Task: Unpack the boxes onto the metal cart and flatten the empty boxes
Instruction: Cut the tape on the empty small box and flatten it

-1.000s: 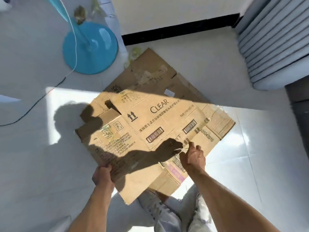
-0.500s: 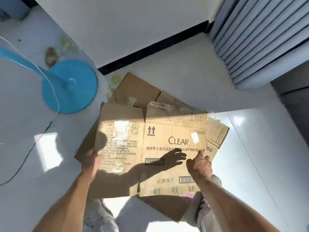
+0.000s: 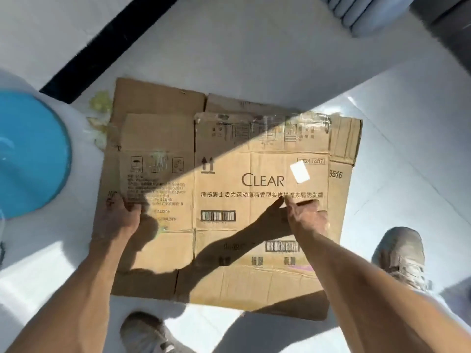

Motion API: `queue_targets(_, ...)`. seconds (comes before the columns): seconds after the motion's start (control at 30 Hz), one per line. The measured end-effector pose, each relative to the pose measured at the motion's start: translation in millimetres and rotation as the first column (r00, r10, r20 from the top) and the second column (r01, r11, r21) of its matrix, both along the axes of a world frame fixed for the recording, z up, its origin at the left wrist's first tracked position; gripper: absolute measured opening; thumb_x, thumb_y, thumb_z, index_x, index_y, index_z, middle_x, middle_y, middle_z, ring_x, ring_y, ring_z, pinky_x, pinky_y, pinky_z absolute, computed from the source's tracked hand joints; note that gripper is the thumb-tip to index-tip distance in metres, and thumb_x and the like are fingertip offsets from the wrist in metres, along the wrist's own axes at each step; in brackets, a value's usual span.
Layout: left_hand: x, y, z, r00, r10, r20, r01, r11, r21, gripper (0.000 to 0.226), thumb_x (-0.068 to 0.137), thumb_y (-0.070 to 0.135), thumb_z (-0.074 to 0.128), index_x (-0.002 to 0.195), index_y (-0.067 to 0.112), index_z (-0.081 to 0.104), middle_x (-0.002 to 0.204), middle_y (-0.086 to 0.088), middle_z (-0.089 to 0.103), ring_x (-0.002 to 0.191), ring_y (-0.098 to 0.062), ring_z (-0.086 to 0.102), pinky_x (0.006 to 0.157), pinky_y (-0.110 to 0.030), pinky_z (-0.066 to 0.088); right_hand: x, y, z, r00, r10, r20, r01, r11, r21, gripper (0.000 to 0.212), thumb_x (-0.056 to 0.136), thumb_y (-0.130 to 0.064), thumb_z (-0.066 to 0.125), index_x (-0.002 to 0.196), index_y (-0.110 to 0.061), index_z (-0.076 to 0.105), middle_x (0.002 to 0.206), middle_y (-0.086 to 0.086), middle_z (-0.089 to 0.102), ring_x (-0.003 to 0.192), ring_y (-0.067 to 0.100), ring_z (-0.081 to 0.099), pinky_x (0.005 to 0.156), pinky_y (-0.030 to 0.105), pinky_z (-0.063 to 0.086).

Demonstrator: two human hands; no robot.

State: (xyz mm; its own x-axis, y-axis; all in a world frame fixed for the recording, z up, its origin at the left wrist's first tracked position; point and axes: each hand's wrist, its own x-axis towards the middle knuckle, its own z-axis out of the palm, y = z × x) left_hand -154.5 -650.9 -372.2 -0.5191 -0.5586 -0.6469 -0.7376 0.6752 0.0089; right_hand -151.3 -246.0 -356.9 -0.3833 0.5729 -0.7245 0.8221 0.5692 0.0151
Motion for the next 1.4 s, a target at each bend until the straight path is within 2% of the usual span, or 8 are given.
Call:
queue_targets(0.07, 6.9, 6.4, -7.6, 1.0, 0.0, -0.015, 0.0, 0.999, -0.032, 0.059, 0.093, 0.054, 0.046, 0.138, 0.016, 0.039, 0.138, -0.021, 0.044, 0.124, -0.045, 0.045, 0.105, -0.056, 0.037, -0.7, -6.9, -15.6, 0.997, -0.069, 0.043, 0.063, 0.99, 0.128, 0.096, 0.083, -0.076, 0.043, 0.15, -0.014, 0.017, 0.152, 0.029, 0.02, 0.141, 0.042, 0.023, 0.114, 0.054, 0.026)
queue_targets(0.2, 9.3, -11.1, -13.8, 0.953, 0.272, -0.135, -0.283, 0.957, -0.068, 0.098, 0.072, 0.069, 0.067, 0.148, 0.021, 0.026, 0.153, -0.022, 0.022, 0.139, -0.046, 0.025, 0.109, -0.063, 0.026, 21.3, 15.4, -34.5, 0.972, -0.166, -0.169, 0.197, 0.962, 0.189, 0.12, 0.066, -0.087, 0.053, 0.155, -0.022, 0.007, 0.159, 0.025, 0.001, 0.148, 0.037, 0.005, 0.117, 0.054, 0.01)
queue_targets(0.27, 3.1, -32.9, -24.6, 0.951, 0.299, -0.075, -0.302, 0.953, -0.035, 0.117, 0.062, 0.072, 0.074, 0.151, 0.025, 0.015, 0.155, -0.021, 0.02, 0.14, -0.046, 0.024, 0.11, -0.063, 0.025, 30.7, 39.5, -47.5, 0.938, -0.249, -0.243, 0.287, 0.948, 0.139, 0.122, 0.063, -0.09, 0.051, 0.155, -0.023, 0.007, 0.159, 0.023, 0.006, 0.147, 0.038, 0.008, 0.117, 0.058, 0.013)
queue_targets(0.4, 5.0, -51.2, -47.2, 0.946, 0.319, -0.055, -0.314, 0.946, 0.079, 0.114, 0.05, 0.075, 0.078, 0.139, 0.02, 0.031, 0.143, -0.017, 0.042, 0.128, -0.04, 0.043, 0.107, -0.053, 0.037, 38.9, 63.5, -65.7, 0.885, -0.403, -0.234, 0.43, 0.899, 0.079, 0.126, 0.054, -0.092, 0.055, 0.153, -0.029, 0.009, 0.149, 0.019, 0.028, 0.139, 0.037, 0.028, 0.111, 0.055, 0.03)
queue_targets(0.57, 18.1, -39.9, -42.0, 0.936, 0.308, -0.174, -0.331, 0.935, -0.129, 0.124, 0.039, 0.089, 0.067, 0.131, 0.01, 0.043, 0.132, -0.022, 0.05, 0.12, -0.045, 0.05, 0.097, -0.057, 0.045, 39.9, 59.6, -54.8, 0.896, -0.321, -0.307, 0.395, 0.892, 0.22, 0.133, 0.053, -0.091, 0.056, 0.151, -0.011, 0.016, 0.132, 0.023, 0.043, 0.123, 0.039, 0.039, 0.103, 0.051, 0.03)
queue_targets(0.8, 42.7, -3.5, 27.1, 0.858, 0.475, -0.194, -0.509, 0.839, -0.195, 0.117, 0.047, 0.083, 0.071, 0.127, 0.003, 0.043, 0.126, -0.026, 0.053, 0.117, -0.046, 0.051, 0.095, -0.057, 0.045, 25.6, 70.1, 0.9, 0.901, -0.236, -0.363, 0.352, 0.888, 0.295, 0.122, 0.047, -0.086, 0.063, 0.137, -0.009, 0.035, 0.12, 0.02, 0.046, 0.112, 0.037, 0.041, 0.096, 0.049, 0.032)
queue_targets(1.1, 63.3, 64.8, 164.5, 0.66, 0.697, -0.28, -0.741, 0.664, -0.095, 0.099, 0.065, 0.08, 0.063, 0.11, -0.008, 0.06, 0.108, -0.029, 0.066, 0.096, -0.045, 0.065, 0.088, -0.055, 0.052, -45.1, 95.3, 112.9, 0.915, -0.082, -0.395, 0.177, 0.962, 0.21, 0.105, 0.053, -0.081, 0.068, 0.123, -0.005, 0.046, 0.117, 0.018, 0.047, 0.111, 0.035, 0.042, 0.094, 0.048, 0.033)
queue_targets(1.4, 52.4, 134.7, 261.8, 0.424, 0.849, -0.316, -0.899, 0.437, -0.032, 0.099, 0.071, 0.075, 0.064, 0.126, -0.006, 0.05, 0.124, -0.03, 0.057, 0.112, -0.049, 0.055, 0.097, -0.056, 0.045, -186.0, 115.7, 239.0, 0.84, 0.233, -0.491, -0.143, 0.966, 0.214, 0.099, 0.057, -0.081, 0.067, 0.114, -0.003, 0.046, 0.112, 0.017, 0.049, 0.106, 0.034, 0.046, 0.091, 0.045, 0.038)
